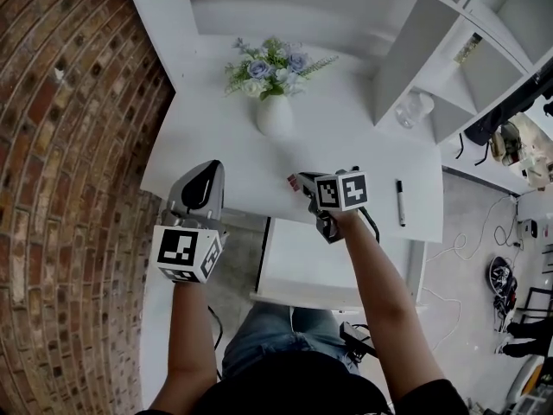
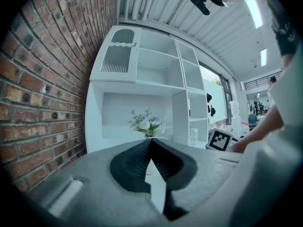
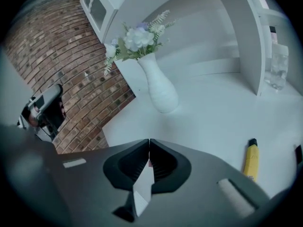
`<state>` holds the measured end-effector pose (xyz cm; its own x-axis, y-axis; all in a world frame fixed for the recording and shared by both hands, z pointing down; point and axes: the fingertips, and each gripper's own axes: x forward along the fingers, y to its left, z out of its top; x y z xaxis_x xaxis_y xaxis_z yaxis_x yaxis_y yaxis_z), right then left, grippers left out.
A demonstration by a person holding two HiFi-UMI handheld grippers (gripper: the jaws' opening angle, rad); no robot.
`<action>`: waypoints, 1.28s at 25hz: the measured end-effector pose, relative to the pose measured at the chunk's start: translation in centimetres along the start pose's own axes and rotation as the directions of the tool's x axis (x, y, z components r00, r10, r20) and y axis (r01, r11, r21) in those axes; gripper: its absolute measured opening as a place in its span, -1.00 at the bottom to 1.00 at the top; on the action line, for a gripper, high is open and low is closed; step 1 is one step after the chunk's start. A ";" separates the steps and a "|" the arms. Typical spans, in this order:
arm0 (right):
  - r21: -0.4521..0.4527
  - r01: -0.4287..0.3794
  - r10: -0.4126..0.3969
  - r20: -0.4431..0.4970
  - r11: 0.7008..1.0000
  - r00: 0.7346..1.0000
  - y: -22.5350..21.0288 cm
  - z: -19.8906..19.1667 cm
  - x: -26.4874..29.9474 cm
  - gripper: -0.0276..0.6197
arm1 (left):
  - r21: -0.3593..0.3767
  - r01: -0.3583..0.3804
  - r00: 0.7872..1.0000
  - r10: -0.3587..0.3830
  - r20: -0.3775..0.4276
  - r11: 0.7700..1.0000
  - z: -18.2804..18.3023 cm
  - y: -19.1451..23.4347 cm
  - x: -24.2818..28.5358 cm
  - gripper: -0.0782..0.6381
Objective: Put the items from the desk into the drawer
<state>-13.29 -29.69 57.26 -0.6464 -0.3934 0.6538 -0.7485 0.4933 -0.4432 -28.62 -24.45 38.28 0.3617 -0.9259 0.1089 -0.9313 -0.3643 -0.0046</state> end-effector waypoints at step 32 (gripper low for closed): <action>0.016 0.011 -0.012 0.013 1.000 1.000 4.0 -11.8 -9.5 -0.86 | -0.003 0.017 0.998 -0.017 0.061 1.000 1.2 -5.2 -2.5 -0.77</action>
<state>-8.39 -14.82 56.45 -0.6395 -0.4094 0.6507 -0.7581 0.4765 -0.4452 -24.62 -20.37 36.82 0.3796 -0.9239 0.0483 -0.9250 -0.3800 0.0005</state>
